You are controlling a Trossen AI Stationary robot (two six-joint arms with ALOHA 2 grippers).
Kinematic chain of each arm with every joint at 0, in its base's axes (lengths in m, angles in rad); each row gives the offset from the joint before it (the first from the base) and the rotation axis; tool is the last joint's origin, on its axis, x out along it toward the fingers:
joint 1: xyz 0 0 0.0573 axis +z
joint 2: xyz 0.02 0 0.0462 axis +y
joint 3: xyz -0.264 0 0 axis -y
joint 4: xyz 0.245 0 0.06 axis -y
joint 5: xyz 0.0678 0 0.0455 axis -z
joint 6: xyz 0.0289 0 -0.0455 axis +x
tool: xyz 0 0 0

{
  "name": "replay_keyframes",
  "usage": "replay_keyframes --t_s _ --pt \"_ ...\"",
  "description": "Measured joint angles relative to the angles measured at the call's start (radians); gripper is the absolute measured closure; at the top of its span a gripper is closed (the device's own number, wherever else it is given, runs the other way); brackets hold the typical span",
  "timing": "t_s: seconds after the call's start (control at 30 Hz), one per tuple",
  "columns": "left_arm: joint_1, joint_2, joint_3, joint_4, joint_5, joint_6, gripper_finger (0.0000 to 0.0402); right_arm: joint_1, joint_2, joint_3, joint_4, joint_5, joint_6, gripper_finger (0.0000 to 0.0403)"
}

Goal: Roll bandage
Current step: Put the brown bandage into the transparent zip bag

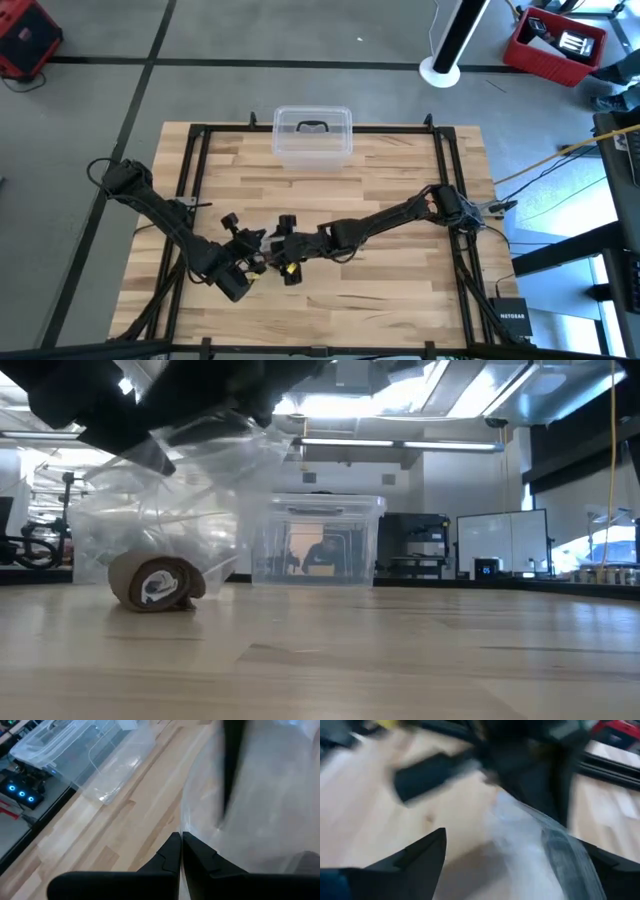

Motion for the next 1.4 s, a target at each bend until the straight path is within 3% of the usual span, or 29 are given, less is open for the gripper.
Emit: replay_keyframes --t_s 0.17,0.33,0.57,0.7,0.87,0.97,1.13,1.27,1.4 --pt "-0.008 0.0 0.0 0.002 -0.008 0.014 0.0396 -0.012 0.0 0.029 -0.105 0.09 -0.012 0.0073" --pt "-0.013 0.0 0.0 -0.014 -0.012 0.013 0.0396 -0.006 0.0 0.1 -0.222 0.073 -0.015 0.0073" --pt "-0.017 0.0 0.0 -0.118 -0.012 -0.072 0.0396 0.072 -0.011 0.17 -0.403 0.063 0.132 0.0073" --pt "-0.035 0.0 0.0 -0.123 -0.01 -0.043 0.0396 0.125 0.002 0.088 -0.311 0.075 0.224 0.0073" --pt "-0.076 0.0 0.0 -0.145 0.004 -0.037 0.0396 0.145 0.003 -0.076 -0.052 0.201 0.322 0.0073" --pt "-0.096 0.0 0.0 -0.205 0.025 -0.083 0.0396 0.12 0.014 -0.12 0.064 0.173 0.419 0.0073" --pt "-0.115 0.0 0.0 -0.354 0.048 -0.258 0.0396 0.084 0.036 -0.119 0.076 0.169 0.469 0.0091" --pt "-0.126 0.0 -0.002 -0.432 0.051 -0.38 0.0396 0.028 0.052 -0.074 0.102 0.106 0.524 0.0111" --pt "-0.132 0.001 -0.002 -0.429 0.052 -0.399 0.0396 -0.021 0.124 0.007 0.084 0.039 0.524 0.0125"
